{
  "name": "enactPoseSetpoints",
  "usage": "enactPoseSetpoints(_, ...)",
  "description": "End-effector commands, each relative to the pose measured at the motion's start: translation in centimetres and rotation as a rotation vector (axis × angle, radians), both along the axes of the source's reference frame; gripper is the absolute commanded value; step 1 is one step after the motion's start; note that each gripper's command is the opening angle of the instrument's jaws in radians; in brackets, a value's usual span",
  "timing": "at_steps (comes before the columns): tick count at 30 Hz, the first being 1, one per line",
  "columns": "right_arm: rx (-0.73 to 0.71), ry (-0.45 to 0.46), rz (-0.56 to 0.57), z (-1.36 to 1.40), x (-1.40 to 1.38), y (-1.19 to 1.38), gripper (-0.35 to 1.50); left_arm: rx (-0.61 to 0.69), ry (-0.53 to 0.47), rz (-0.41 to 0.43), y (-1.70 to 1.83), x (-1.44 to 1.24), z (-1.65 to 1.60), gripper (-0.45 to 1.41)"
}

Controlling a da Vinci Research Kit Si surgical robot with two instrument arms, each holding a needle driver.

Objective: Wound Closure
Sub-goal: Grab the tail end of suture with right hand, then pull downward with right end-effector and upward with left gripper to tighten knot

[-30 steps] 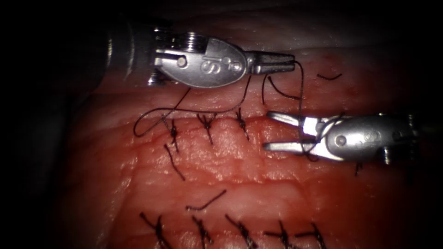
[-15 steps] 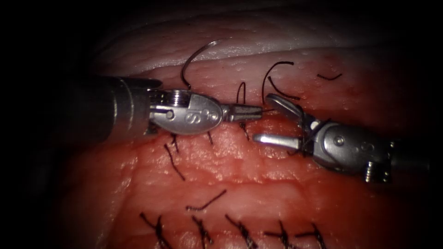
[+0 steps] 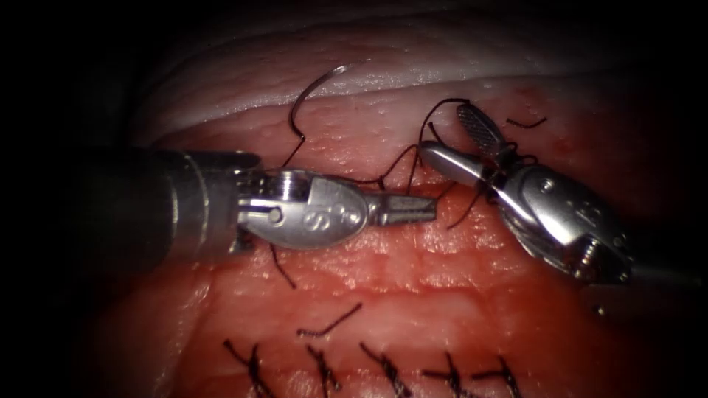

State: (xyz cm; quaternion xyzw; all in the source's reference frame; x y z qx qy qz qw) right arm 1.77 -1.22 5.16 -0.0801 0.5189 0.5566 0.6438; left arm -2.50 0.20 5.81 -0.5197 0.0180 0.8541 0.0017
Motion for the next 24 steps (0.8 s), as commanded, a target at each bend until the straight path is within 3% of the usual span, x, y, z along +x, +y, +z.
enactPoseSetpoints(1, 0.004, 0.003, 0.002, 0.07, 0.08, 0.02, 0.61, -0.002, -0.001, 0.001, 0.01, -0.06, 0.06, -0.45)
enactPoseSetpoints(8, 0.020, -0.022, 0.036, 0.22, 0.09, 0.17, 0.56, -0.001, -0.006, 0.004, 0.05, -0.03, 0.11, -0.45)
enactPoseSetpoints(11, 0.013, -0.015, 0.028, 0.25, 0.13, 0.21, 0.17, -0.001, -0.007, 0.005, 0.06, -0.03, 0.12, -0.45)
enactPoseSetpoints(13, 0.003, 0.009, 0.038, 0.24, 0.18, 0.20, -0.35, -0.001, -0.007, 0.005, 0.07, -0.02, 0.13, -0.45)
enactPoseSetpoints(22, -0.013, 0.071, 0.010, 0.12, 0.38, 0.09, -0.35, 0.004, -0.005, -0.004, 0.18, 0.02, 0.12, -0.45)
enactPoseSetpoints(24, -0.037, 0.050, -0.008, 0.08, 0.36, 0.02, -0.35, 0.005, -0.001, -0.019, 0.25, 0.07, 0.10, -0.45)
